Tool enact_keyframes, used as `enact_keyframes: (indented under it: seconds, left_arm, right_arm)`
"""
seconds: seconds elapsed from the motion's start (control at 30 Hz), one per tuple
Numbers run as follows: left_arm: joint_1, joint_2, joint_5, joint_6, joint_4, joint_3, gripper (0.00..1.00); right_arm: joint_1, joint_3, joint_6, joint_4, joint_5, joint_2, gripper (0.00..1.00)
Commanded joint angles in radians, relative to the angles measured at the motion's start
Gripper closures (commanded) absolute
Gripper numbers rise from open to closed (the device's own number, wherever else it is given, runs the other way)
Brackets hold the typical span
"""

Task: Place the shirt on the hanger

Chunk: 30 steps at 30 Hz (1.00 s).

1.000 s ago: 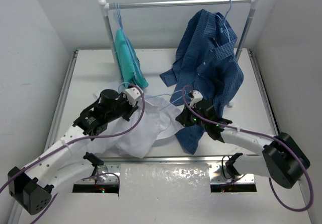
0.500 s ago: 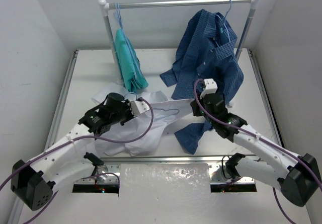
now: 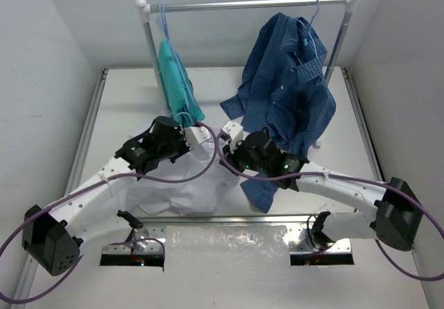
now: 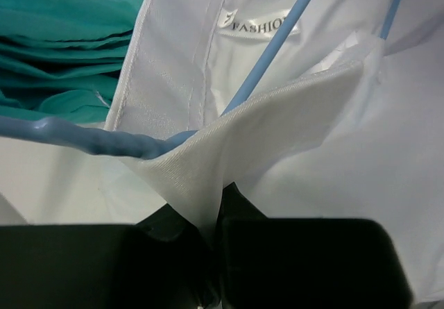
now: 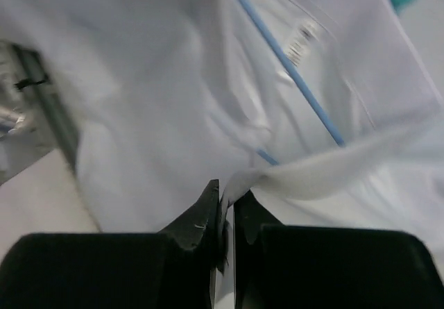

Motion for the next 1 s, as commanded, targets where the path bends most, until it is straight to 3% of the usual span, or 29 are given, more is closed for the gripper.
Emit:
enact_keyframes:
  seconds: [0.0, 0.13, 0.23, 0.27, 0.3, 0.37, 0.4, 0.43, 0.47, 0.53, 0.6, 0.67, 0.7, 0.8, 0.97]
  left_arm:
    - [-0.012, -0.013, 0.142, 0.009, 0.003, 0.041, 1.00]
    - [-0.012, -0.053, 0.235, 0.047, -0.009, 0.026, 1.00]
    - [-0.012, -0.088, 0.288, 0.094, -0.001, -0.006, 1.00]
    - [-0.011, -0.091, 0.307, 0.108, 0.000, -0.011, 1.00]
    - [-0.012, -0.093, 0.320, 0.116, 0.002, -0.017, 1.00]
    - [-0.012, -0.088, 0.343, 0.137, 0.009, -0.022, 1.00]
    - [-0.012, -0.079, 0.344, 0.144, 0.014, -0.020, 1.00]
    - [-0.012, -0.070, 0.343, 0.151, 0.025, -0.019, 1.00]
    - [-0.012, -0.067, 0.343, 0.156, 0.026, -0.016, 1.00]
    - [-0.012, -0.064, 0.341, 0.162, 0.035, -0.010, 1.00]
    - [-0.011, -0.067, 0.343, 0.159, 0.040, -0.006, 1.00]
    - [-0.011, -0.073, 0.355, 0.148, 0.040, 0.001, 1.00]
    - [-0.011, -0.074, 0.364, 0.148, 0.037, 0.003, 1.00]
    - [-0.011, -0.099, 0.395, 0.148, 0.037, -0.005, 1.00]
    - [-0.011, -0.120, 0.427, 0.150, 0.054, -0.028, 1.00]
  right_arm:
    - [0.017, 0.059, -0.081, 0.146, -0.316, 0.019, 0.89]
    - [0.012, 0.042, -0.153, 0.065, -0.334, -0.053, 0.43]
    - [0.003, 0.042, -0.183, 0.022, -0.320, -0.174, 0.26]
    - [-0.003, 0.058, -0.189, 0.004, -0.334, -0.193, 0.25]
    - [-0.006, 0.116, -0.196, -0.060, -0.360, -0.201, 0.25]
    - [-0.008, 0.193, -0.232, -0.140, -0.436, -0.176, 0.36]
    - [-0.008, 0.266, -0.239, -0.224, -0.462, -0.134, 0.45]
    - [-0.008, 0.325, -0.290, -0.294, -0.490, -0.086, 0.70]
    - [-0.009, 0.344, -0.303, -0.316, -0.487, -0.086, 0.82]
    - [-0.031, 0.355, -0.337, -0.334, -0.473, -0.034, 0.94]
    - [-0.066, 0.341, -0.346, -0.325, -0.484, 0.005, 0.87]
    - [-0.138, 0.294, -0.323, -0.259, -0.559, 0.020, 0.65]
    - [-0.164, 0.271, -0.308, -0.210, -0.594, 0.026, 0.62]
    - [-0.218, 0.185, -0.265, -0.046, -0.683, 0.032, 0.59]
    - [-0.218, 0.213, -0.206, 0.006, -0.726, 0.137, 0.60]
